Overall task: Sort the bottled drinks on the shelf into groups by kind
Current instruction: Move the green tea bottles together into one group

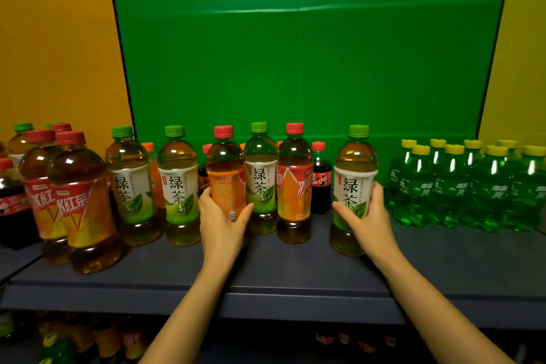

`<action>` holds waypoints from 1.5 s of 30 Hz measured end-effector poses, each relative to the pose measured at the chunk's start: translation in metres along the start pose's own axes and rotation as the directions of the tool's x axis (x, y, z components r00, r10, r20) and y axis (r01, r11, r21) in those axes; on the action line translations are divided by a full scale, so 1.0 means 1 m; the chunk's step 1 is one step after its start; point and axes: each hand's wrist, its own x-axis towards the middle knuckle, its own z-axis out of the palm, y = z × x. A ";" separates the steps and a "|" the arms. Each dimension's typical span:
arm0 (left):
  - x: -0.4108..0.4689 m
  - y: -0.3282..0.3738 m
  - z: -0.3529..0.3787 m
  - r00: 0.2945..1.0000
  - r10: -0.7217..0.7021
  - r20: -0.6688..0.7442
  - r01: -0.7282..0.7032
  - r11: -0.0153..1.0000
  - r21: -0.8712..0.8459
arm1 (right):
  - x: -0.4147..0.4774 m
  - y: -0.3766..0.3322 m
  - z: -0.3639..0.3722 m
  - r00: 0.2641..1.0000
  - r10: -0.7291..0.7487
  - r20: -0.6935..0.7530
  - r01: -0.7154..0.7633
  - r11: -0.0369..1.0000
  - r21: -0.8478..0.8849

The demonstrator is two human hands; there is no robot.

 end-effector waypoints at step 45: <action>-0.014 0.053 0.059 0.990 -0.038 0.134 0.061 0.984 -0.169 | -0.003 0.001 -0.007 0.992 -0.017 -0.128 0.014 1.000 -0.026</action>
